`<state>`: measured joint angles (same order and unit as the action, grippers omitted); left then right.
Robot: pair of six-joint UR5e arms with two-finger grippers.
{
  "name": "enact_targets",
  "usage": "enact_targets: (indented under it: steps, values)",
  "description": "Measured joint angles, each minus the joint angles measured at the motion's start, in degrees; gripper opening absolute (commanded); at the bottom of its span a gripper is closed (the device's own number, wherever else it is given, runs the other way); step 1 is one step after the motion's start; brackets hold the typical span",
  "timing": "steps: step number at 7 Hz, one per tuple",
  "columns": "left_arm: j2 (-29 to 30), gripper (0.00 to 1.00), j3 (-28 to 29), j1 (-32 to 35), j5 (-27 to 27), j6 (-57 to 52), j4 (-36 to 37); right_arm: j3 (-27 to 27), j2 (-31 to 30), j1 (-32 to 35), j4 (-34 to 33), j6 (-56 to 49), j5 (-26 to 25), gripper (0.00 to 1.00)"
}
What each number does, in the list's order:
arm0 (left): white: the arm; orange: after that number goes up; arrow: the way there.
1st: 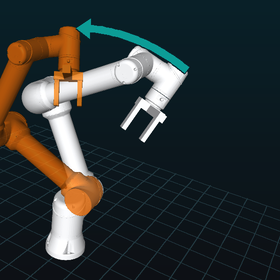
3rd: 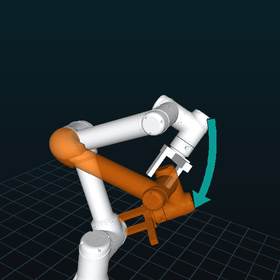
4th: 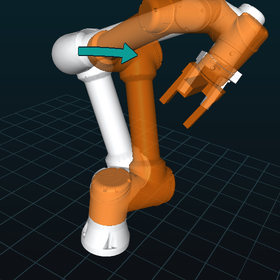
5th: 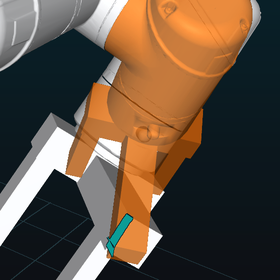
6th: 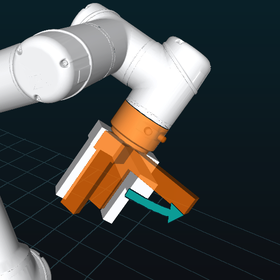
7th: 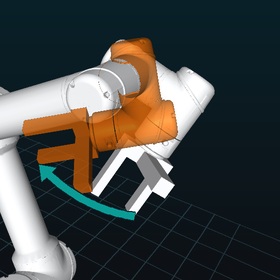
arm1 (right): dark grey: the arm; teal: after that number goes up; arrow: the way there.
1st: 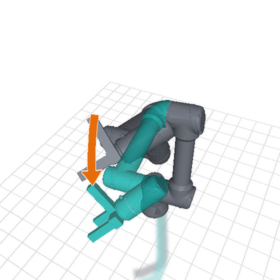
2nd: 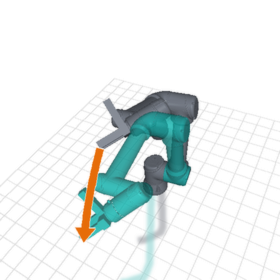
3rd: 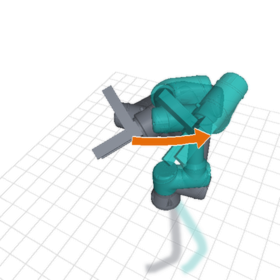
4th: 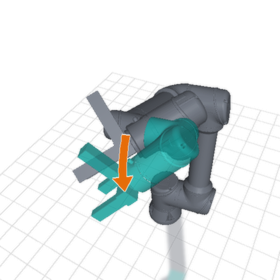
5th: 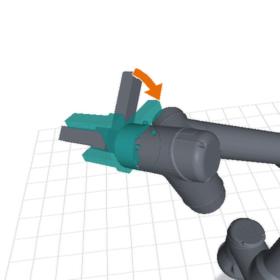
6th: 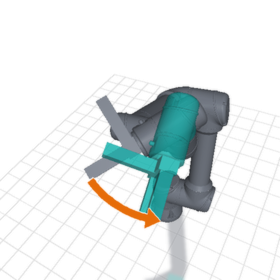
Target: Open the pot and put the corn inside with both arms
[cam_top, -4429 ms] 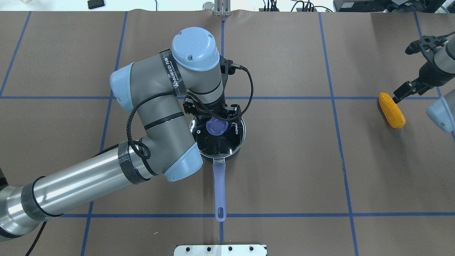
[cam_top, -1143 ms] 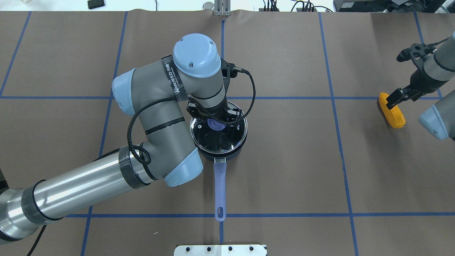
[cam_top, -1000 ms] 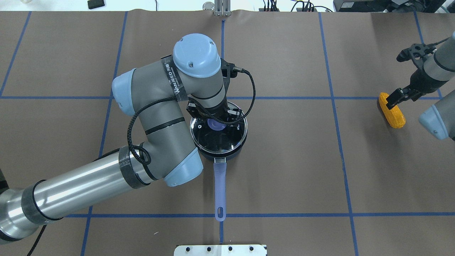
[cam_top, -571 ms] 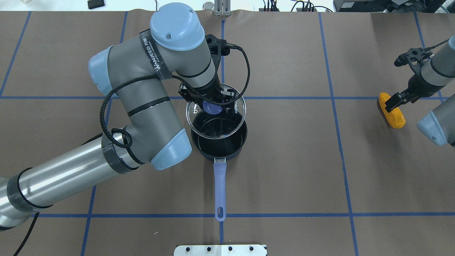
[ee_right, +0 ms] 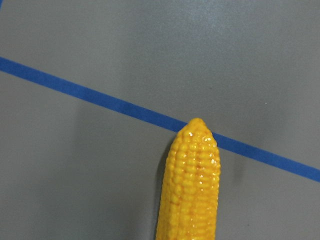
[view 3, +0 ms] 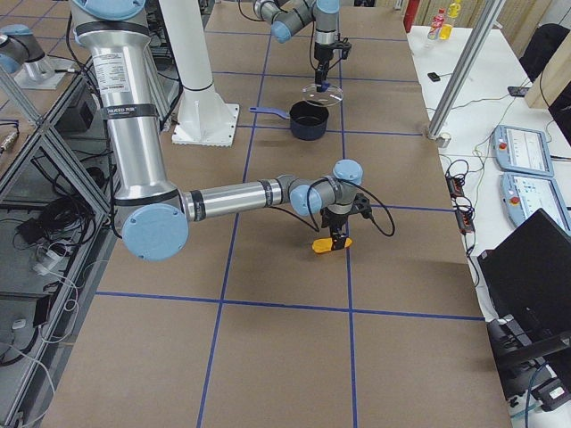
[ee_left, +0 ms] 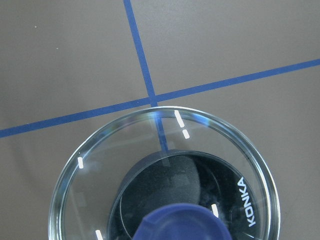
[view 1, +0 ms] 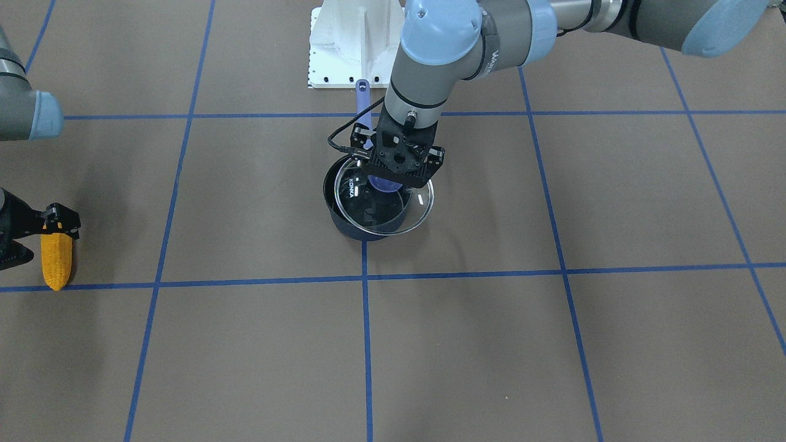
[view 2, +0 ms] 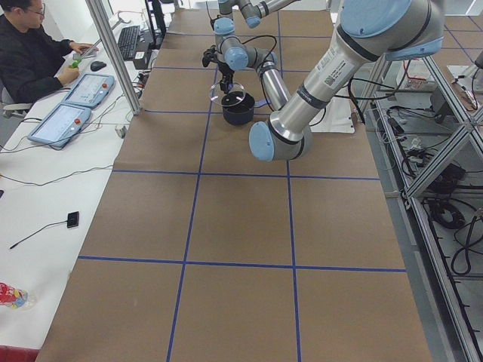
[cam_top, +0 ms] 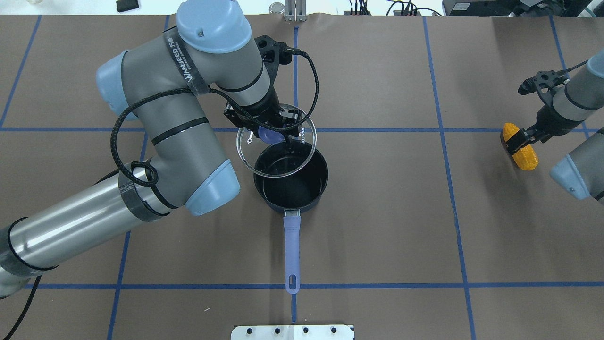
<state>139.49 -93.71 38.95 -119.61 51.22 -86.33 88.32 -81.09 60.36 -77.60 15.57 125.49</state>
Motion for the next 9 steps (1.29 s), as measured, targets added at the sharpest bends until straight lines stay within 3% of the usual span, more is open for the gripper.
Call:
enact_targets:
  steps: [2,3,5,9]
  values:
    - [-0.08,0.63,-0.59,1.04,-0.22,-0.36,0.41,-0.69,-0.03,-0.18,0.85,0.01,-0.06,0.98]
    - [-0.32,0.63,-1.02,1.91,-0.99,-0.4,0.57,-2.3,-0.03,-0.21,3.07,0.05,-0.06,0.92]
    - [-2.06,0.63,-2.85,3.68,-2.75,-0.48,0.7,-4.12,-0.05,-0.29,6.8,1.55,0.14,0.57]
    - [-5.49,0.63,-5.01,7.74,-5.93,-5.15,1.26,-3.92,-0.45,-1.58,7.63,2.9,-1.45,0.34]
